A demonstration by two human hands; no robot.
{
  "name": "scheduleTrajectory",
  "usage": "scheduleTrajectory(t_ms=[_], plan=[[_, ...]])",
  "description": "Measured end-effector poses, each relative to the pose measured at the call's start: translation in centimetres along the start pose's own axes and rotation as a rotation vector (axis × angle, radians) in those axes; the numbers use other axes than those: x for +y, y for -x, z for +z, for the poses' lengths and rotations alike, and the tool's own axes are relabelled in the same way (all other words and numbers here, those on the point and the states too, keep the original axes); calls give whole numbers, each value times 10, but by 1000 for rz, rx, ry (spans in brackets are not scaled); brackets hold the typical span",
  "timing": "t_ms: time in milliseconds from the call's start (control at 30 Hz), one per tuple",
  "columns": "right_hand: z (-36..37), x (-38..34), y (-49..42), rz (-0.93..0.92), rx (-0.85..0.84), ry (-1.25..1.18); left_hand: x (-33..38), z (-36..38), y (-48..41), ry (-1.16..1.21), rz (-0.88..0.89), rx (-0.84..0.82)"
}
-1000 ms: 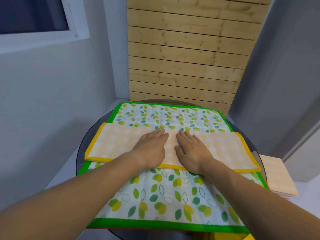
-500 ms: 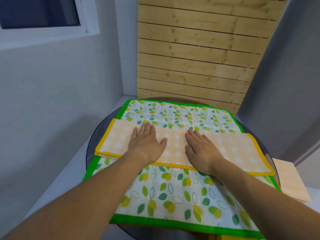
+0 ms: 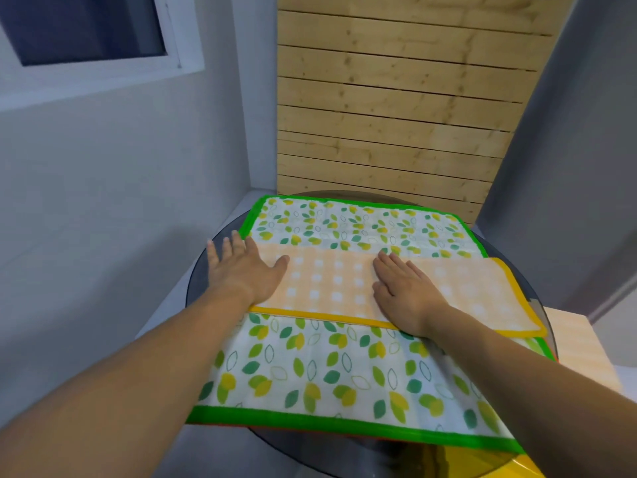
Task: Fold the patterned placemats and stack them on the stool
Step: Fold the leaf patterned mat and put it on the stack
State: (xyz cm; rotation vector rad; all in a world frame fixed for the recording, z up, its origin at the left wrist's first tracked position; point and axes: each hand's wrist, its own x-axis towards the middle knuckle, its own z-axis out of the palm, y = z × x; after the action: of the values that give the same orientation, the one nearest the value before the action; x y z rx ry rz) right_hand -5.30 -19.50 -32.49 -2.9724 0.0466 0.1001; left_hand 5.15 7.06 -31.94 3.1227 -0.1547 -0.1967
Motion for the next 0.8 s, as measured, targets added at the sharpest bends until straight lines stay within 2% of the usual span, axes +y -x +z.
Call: scheduleTrajectory(t_ms=[67, 133, 200, 267, 333, 633, 800], plan=[[-2, -2, 1, 5, -2, 0, 2, -4, 1, -62, -23, -8], [-3, -3, 2, 5, -4, 1, 18, -9, 6, -134, 33, 60], [-2, -2, 1, 2, -6, -7, 50, -11, 12, -57, 252, 114], [-2, -2, 0, 6, 1, -26, 85, -11, 18, 109, 474, 50], [-3, 0, 0, 14, 4, -60, 108, -5, 22, 222, 555, -25], [1, 3, -5, 13, 13, -103, 115, 17, 27, 108, 539, 1], [-5, 25, -4, 90, -27, -48, 114, 17, 29, 100, 543, 0]])
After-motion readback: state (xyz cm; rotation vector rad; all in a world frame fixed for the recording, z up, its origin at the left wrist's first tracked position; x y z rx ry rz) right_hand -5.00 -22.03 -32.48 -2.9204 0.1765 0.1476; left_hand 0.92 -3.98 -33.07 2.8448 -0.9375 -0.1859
